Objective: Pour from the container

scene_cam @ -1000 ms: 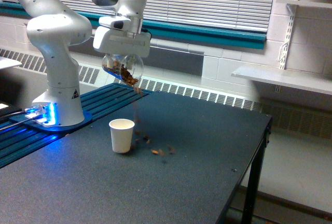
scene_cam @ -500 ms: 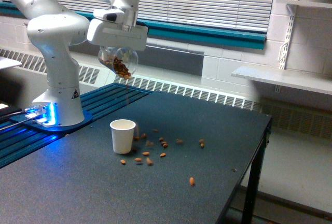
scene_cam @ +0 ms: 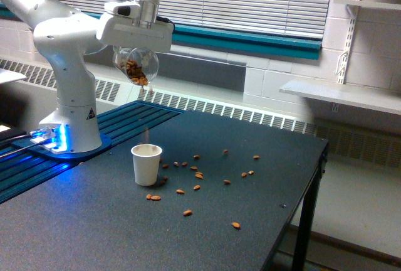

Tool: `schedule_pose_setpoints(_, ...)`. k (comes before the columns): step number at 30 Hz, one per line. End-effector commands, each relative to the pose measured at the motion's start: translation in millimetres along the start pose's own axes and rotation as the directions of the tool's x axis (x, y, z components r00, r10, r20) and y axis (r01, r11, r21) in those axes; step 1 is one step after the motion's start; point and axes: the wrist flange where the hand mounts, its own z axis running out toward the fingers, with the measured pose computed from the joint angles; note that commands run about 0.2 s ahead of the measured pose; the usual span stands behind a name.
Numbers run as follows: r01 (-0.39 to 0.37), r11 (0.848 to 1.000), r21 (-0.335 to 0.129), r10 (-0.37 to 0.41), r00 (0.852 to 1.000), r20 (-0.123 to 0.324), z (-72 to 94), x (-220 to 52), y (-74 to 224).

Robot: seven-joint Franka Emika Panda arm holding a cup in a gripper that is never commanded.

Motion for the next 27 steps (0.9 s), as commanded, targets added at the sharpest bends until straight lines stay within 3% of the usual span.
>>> schedule_pose_setpoints(1,-0.05,0.998,-0.041,0.051,0.999,0.012,13.8,-2,7)
schedule_pose_setpoints(12,-0.059,0.997,-0.048,0.06,0.998,0.016,18.5,6,5)
schedule_pose_setpoints(27,-0.063,0.995,-0.079,0.066,0.997,0.03,36.9,22,-2)
